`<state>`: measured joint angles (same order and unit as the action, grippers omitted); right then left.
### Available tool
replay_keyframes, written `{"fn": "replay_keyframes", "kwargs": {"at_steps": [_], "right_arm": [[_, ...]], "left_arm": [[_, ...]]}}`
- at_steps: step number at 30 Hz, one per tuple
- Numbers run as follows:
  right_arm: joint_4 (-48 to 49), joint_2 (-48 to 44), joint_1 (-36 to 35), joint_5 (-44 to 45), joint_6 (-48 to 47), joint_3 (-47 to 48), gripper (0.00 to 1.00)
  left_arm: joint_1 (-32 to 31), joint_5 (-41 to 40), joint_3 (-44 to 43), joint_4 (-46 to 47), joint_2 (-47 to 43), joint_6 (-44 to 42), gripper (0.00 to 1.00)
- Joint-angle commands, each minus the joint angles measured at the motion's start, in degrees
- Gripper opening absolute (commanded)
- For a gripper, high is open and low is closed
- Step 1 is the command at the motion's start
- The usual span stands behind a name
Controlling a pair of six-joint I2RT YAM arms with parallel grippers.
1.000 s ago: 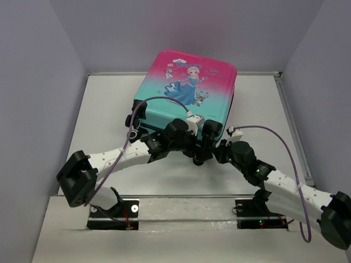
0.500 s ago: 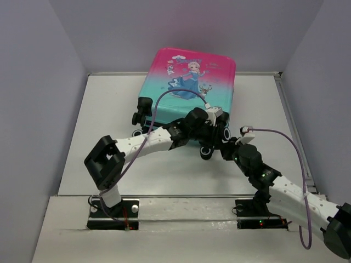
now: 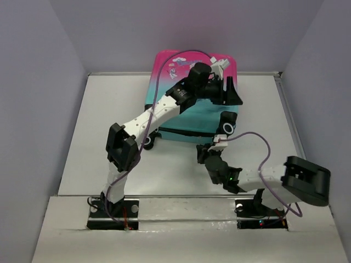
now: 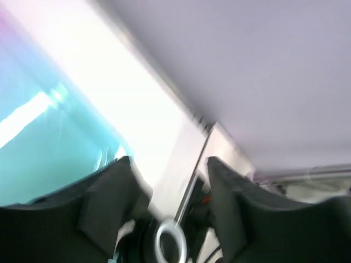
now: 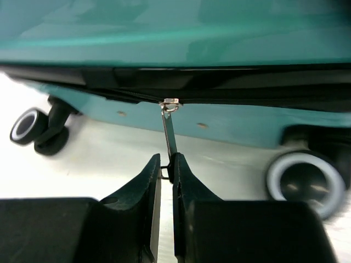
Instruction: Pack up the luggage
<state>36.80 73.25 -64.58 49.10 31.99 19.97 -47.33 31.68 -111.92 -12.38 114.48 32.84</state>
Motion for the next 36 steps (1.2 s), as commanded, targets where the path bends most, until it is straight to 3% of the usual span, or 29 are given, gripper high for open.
{"fn": "replay_keyframes", "kwargs": {"at_steps": [1, 2, 5, 7, 9, 10, 15, 17, 21, 25, 30, 34, 36], "right_arm": [[27.07, 16.1, -6.17, -5.91, -5.76, 4.54, 0.07], [27.01, 19.44, -6.18, -6.21, -5.62, 6.9, 0.07], [25.43, 16.33, -6.18, -6.47, 0.0, 4.57, 0.07], [20.98, 12.55, -4.34, -8.21, 1.66, 2.8, 0.07], [15.25, 7.03, -1.44, -10.33, 2.38, 1.58, 0.07], [12.71, 5.42, -0.12, -13.91, 2.64, 1.22, 0.07], [2.51, -3.28, 5.67, -20.96, 1.15, 2.27, 0.07], [-2.57, -6.96, 6.47, -23.25, -0.51, 3.75, 0.07], [-5.33, -7.6, 6.48, -24.66, -1.84, 5.34, 0.07], [-7.44, -8.65, 7.88, -26.59, -2.19, 5.17, 0.07], [-9.63, -11.11, 11.39, -30.2, -2.89, 4.64, 0.07], [-10.6, -12.08, 11.93, -31.7, -3.25, 4.29, 0.07], [-11.22, -12.17, 12.45, -32.22, -3.86, 4.38, 0.07]], "left_arm": [[-0.92, 5.49, -7.53, 18.78, 0.39, 8.81, 0.85], [-0.83, 6.02, -8.13, 19.23, 0.57, 9.69, 0.99], [-0.31, 4.54, -6.4, 14.0, -4.24, 5.59, 0.99], [0.48, -2.39, -2.63, 10.29, -12.81, -1.71, 0.99], [2.06, -11.4, 9.13, 9.83, -20.74, -5.57, 0.99], [3.29, -14.42, 18.05, 8.88, -29.31, -6.55, 0.99], [7.77, -40.14, 40.43, -4.47, -50.55, -11.13, 0.99], [10.14, -45.02, 48.67, -10.43, -59.94, -10.18, 0.99], [12.35, -49.16, 53.81, -15.65, -62.88, -8.58, 0.97], [13.4, -52.69, 57.24, -17.59, -60.25, -8.14, 0.95], [14.99, -42.24, 60.24, -6.45, -59.46, -12.09, 0.96], [15.43, -36.17, 56.9, -3.27, -51.74, -13.5, 0.93], [15.43, -34.24, 54.71, -2.3, -48.83, -13.94, 0.79]]}}
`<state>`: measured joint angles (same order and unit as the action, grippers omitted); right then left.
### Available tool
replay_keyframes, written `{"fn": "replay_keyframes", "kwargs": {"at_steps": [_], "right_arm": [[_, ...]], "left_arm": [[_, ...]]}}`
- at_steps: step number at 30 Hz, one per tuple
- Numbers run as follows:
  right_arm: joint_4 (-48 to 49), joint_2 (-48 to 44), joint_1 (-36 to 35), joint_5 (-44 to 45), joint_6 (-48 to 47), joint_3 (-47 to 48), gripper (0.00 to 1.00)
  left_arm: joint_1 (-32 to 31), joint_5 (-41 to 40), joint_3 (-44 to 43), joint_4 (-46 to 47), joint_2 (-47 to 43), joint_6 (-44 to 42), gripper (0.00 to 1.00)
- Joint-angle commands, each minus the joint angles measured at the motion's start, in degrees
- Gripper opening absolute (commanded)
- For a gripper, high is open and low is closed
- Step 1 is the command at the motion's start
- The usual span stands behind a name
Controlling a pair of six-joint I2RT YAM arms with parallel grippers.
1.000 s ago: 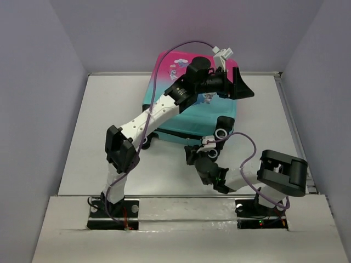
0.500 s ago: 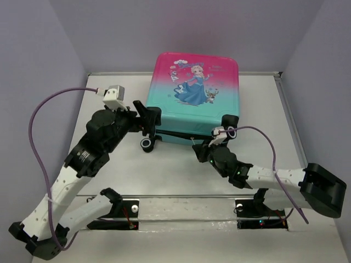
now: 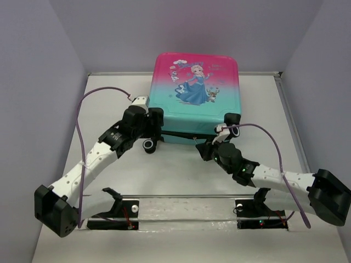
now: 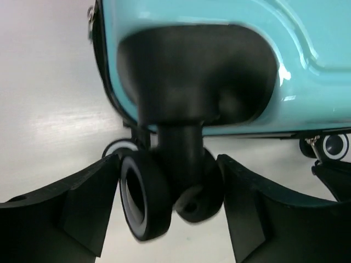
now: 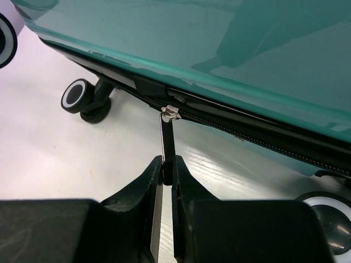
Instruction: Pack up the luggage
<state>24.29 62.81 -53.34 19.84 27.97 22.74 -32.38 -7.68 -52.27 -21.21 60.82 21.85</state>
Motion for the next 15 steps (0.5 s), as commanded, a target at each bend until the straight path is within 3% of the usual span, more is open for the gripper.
{"fn": "replay_keyframes", "kwargs": {"at_steps": [1, 2, 3, 4, 5, 11, 15], "right_arm": [[0.93, -1.9, 1.22, -3.05, 0.07, 1.69, 0.07], [-0.11, -2.42, 1.74, -3.22, -0.45, 1.78, 0.07], [-0.82, -2.77, 1.75, -3.22, -0.63, 1.95, 0.07], [-2.48, -3.73, 2.36, -3.4, -1.15, 2.13, 0.07], [-3.19, -4.44, 2.37, -3.49, -1.42, 2.22, 0.07], [-6.98, -5.86, 3.6, -7.35, -2.92, 5.29, 0.07], [1.09, 5.08, 0.1, -13.25, 0.15, 9.76, 0.07]], "left_arm": [[0.48, 8.27, -5.55, 7.23, 7.19, -3.12, 0.68], [0.48, 10.65, -6.95, 8.63, 7.91, -2.69, 0.43], [0.48, 12.41, -7.66, 9.34, 8.52, -2.51, 0.31], [0.48, 15.56, -8.54, 9.78, 9.57, -2.51, 0.11], [0.48, 16.9, -10.46, 10.05, 10.11, -2.42, 0.06], [-0.31, 29.02, -18.38, 12.15, 15.2, 0.65, 0.06], [-5.66, 33.86, -32.43, 13.57, 20.99, 5.3, 0.06]]}}
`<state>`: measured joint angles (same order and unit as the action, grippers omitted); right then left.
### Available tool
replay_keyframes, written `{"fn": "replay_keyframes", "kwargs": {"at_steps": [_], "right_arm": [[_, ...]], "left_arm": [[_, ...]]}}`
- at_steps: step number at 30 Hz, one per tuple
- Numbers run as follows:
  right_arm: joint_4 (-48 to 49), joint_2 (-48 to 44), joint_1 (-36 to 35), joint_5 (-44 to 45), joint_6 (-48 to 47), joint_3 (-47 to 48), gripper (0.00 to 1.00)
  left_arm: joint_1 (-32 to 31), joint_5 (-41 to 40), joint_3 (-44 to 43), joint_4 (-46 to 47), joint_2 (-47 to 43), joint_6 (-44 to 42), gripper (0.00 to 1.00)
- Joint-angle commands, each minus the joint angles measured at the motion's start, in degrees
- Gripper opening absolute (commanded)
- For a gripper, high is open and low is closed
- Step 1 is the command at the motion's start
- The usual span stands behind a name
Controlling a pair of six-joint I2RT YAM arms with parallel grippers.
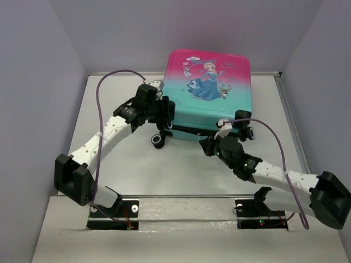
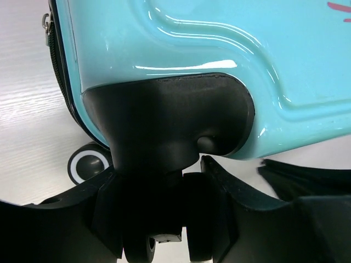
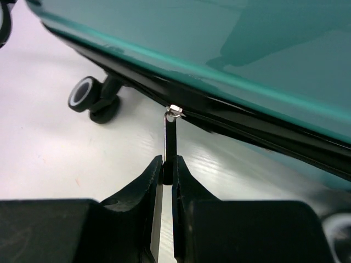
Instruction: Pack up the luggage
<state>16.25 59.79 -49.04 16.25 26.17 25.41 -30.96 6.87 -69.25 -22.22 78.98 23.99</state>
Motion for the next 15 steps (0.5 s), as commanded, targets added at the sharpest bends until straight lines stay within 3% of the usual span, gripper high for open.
{"fn": "replay_keyframes", "kwargs": {"at_steps": [1, 3, 7, 10, 12, 15], "right_arm": [[10.37, 11.02, -6.31, -9.66, 1.95, 9.02, 0.07], [14.32, 16.82, -10.1, -7.82, 1.95, 12.98, 0.07], [30.63, 31.57, -15.91, -9.74, 3.53, 21.24, 0.07], [37.61, 38.71, -15.92, -10.62, 4.68, 25.2, 0.07], [38.93, 45.48, -15.92, -10.54, 5.55, 31.44, 0.07], [39.65, 49.01, -15.92, -9.31, 8.71, 33.57, 0.07]], "left_arm": [[-8.23, 19.49, -17.82, 14.31, 2.85, 3.87, 0.06], [-10.26, 19.58, -21.44, 15.79, 2.94, 5.45, 0.06], [-10.08, 15.72, -17.68, 17.73, -3.55, 8.62, 0.06], [-8.68, 14.75, -9.43, 19.93, -9.87, 10.98, 0.06], [-8.42, 12.04, -3.1, 21.25, -13.13, 12.83, 0.06], [-7.98, 9.83, 4.88, 23.79, -19.82, 14.85, 0.06]]}}
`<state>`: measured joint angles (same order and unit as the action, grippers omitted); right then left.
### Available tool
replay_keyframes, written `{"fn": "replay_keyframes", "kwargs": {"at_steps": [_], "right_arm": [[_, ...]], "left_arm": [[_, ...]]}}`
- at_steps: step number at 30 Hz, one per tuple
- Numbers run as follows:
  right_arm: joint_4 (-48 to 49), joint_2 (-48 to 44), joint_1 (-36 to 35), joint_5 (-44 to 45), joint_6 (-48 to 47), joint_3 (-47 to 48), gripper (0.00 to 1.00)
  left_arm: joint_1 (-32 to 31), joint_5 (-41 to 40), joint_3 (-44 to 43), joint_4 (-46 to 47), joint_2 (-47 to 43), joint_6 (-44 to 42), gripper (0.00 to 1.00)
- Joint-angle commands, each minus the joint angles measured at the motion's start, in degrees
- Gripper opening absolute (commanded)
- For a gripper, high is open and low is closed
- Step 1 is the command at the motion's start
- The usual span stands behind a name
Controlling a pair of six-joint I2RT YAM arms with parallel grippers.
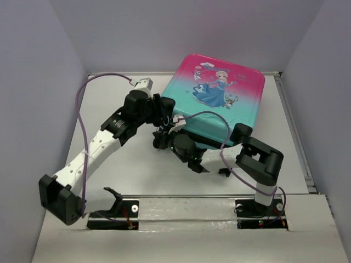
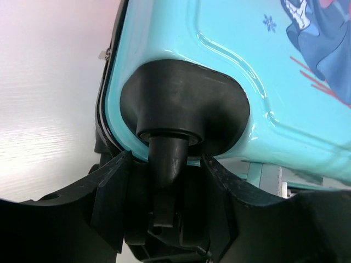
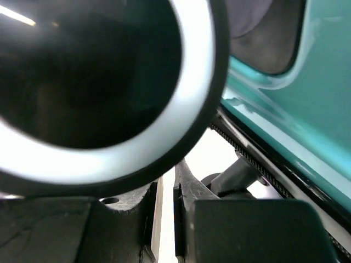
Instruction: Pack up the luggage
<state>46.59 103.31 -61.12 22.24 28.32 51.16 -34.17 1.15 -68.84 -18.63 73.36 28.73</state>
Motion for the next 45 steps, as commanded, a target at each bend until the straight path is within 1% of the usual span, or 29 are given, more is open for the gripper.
{"fn": "replay_keyframes", "kwargs": {"at_steps": [1, 2, 3, 4, 5, 7, 8, 10, 14, 16, 18, 19, 20, 22, 23, 24, 26, 27, 28, 30, 33, 34, 35, 37, 38, 40, 42, 43, 45], "right_arm": [[9.4, 4.72, -3.83, -15.38, 6.84, 6.51, 0.13], [8.79, 3.41, -3.83, -15.91, 7.19, 4.67, 0.26], [6.87, -0.78, -3.83, -16.17, 7.89, 0.57, 0.6], [3.37, -3.61, -3.83, -16.96, 8.16, -0.96, 0.73], [-7.28, -6.68, -3.83, -18.53, 7.38, -1.67, 0.81], [-17.97, -12.66, -3.83, -20.73, 7.02, -2.9, 0.89], [-29.33, -18.17, -3.83, -21.7, 5.54, -2.99, 0.9], [-39.5, -25.91, -4.36, -25.64, 4.56, -4.3, 0.9], [-50.09, -38.15, -4.36, -24.53, 4.12, -6.33, 0.91], [-54.04, -42.9, -4.36, -19.81, 3.42, -5.11, 0.86], [-60.19, -49.23, -2.17, -8.74, 1.14, -1.07, 0.43], [-62.13, -51.08, -0.24, -6.01, 0.26, 0.59, 0.15], [-65.45, -52.58, 2.3, -0.85, -2.36, 2.35, 0.07], [-68.55, -54.53, 14.75, 4.11, -4.14, 6.49, 0.07], [-70.13, -54.18, 26.38, 4.13, -6.41, 7.54, 0.07], [-70.66, -52.26, 32.06, 2.82, -6.87, 9.03, 0.07], [-70.5, -50.75, 43.23, -5.51, -6.96, 9.05, 0.07], [-70.06, -50.31, 47.89, -7.63, -6.87, 8.87, 0.07], [-69.45, -49.79, 55.25, -9.13, -6.7, 7.57, 0.07], [-68.12, -47.51, 62.83, -15.0, -7.48, 7.12, 0.07], [-67.43, -38.38, 63.94, -25.63, -7.75, 7.82, 0.09], [-66.2, -36.35, 63.94, -29.15, -7.84, 7.82, 0.11], [-64.01, -32.07, 63.94, -37.36, -7.75, 8.43, 0.11], [-60.49, -28.7, 63.94, -45.14, -6.96, 8.61, 0.12], [-57.78, -26.16, 63.94, -51.1, -6.44, 9.57, 0.12], [-58.01, -23.43, 63.94, -52.03, -6.6, 12.29, 0.12], [-58.1, -18.79, 63.41, -58.05, -6.96, 16.93, 0.12], [-58.1, -17.54, 63.41, -58.45, -6.7, 18.52, 0.12], [-58.1, -14.56, 62.88, -58.71, -5.82, 21.25, 0.13]], "left_arm": [[-4.41, 14.25, 5.72, 19.95, -15.6, 9.77, 0.06], [-3.37, 11.88, 7.65, 19.34, -17.62, 9.24, 0.06], [-2.4, 11.43, 8.36, 19.08, -18.08, 7.93, 0.06], [-1.52, 11.33, 8.8, 18.72, -18.43, 7.05, 0.06], [-0.21, 9.94, 9.24, 18.72, -18.52, 6.0, 0.06], [1.12, 8.88, 11.26, 18.72, -18.26, 4.5, 0.06], [2.61, 8.87, 12.49, 18.72, -17.73, 3.45, 0.06], [3.76, 7.82, 13.81, 18.72, -17.03, 2.56, 0.06], [6.66, 8.78, 17.33, 21.27, -17.55, 3.17, 0.06], [7.45, 8.79, 19.44, 22.41, -18.08, 3.26, 0.06], [7.54, 9.39, 21.9, 22.85, -19.04, 3.35, 0.06], [7.54, 9.57, 22.69, 23.03, -19.48, 3.35, 0.06], [7.54, 9.58, 23.65, 23.03, -20.01, 3.44, 0.06], [7.63, 9.84, 26.55, 23.38, -21.24, 3.79, 0.06], [7.54, 10.01, 28.13, 23.55, -22.29, 3.96, 0.06], [7.54, 10.1, 28.93, 23.73, -22.73, 4.31, 0.06], [7.28, 10.8, 31.38, 25.04, -24.05, 5.1, 0.06], [7.19, 11.33, 32.09, 25.57, -24.4, 5.45, 0.06], [7.02, 11.68, 32.62, 25.75, -25.1, 5.72, 0.06], [5.79, 12.03, 33.77, 26.28, -25.9, 5.37, 0.06], [2.46, 12.65, 34.38, 28.12, -25.64, 5.55, 0.06], [-1.47, 11.0, 34.12, 28.3, -24.86, 5.46, 0.06], [-3.86, 9.33, 33.77, 28.48, -24.41, 5.28, 0.06], [-9.82, 6.51, 32.89, 29.18, -22.92, 5.19, 0.06], [-10.99, 6.33, 32.54, 30.05, -22.39, 5.54, 0.06], [-12.49, 6.67, 32.71, 31.72, -21.34, 5.55, 0.06], [-14.34, 7.99, 31.84, 33.65, -18.27, 4.24, 0.06], [-15.56, 8.52, 31.14, 33.92, -15.3, 3.71, 0.06], [-16.45, 8.26, 28.6, 33.84, -12.47, 2.48, 0.12]]}}
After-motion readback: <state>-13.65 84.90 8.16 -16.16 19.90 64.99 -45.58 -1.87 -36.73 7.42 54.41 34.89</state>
